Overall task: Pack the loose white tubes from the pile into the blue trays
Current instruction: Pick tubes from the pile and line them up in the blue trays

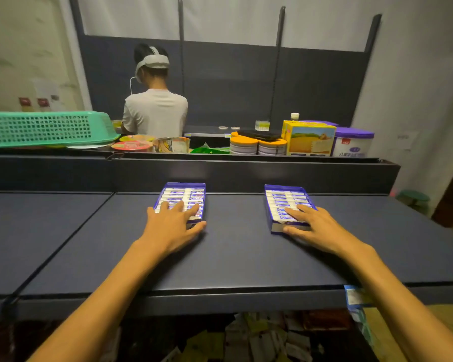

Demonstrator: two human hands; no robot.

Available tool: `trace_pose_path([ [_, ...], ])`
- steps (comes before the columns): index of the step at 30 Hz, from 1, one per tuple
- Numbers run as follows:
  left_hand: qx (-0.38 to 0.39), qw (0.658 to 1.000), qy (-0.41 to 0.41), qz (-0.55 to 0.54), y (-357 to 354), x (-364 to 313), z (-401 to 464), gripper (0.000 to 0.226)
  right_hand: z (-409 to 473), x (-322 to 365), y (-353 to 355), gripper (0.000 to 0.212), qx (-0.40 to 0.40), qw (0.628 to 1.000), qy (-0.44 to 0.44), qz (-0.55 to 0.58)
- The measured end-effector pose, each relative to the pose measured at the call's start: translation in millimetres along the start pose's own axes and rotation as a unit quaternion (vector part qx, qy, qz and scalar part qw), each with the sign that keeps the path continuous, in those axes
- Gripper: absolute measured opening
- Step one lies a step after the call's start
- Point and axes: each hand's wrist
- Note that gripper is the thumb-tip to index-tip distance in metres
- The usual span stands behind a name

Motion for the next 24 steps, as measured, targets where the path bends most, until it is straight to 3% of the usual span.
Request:
trace_pose_path([
  [6,-0.033,0.999,-0.040,0.014,3,-35,5,0.058,3,19,-5,0.066,0.014,1.000,0.012,0.005],
  [12,-0.038,0.995,-0.093,-0.020,4,-75,21,0.070,10,27,-11,0.071,0.015,0.999,0.032,0.008],
  [24,0.004,0.993,-0.089,-0.076,3,-74,34,0.075,27,17,-8,0.072,0.060,0.996,0.062,0.008],
])
Point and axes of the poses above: each hand's wrist, its own z-axis towards the middle knuckle, its own y-axis out of the back of the hand, x = y × z, and after that the axes turned 9 degrees about -y, right-handed
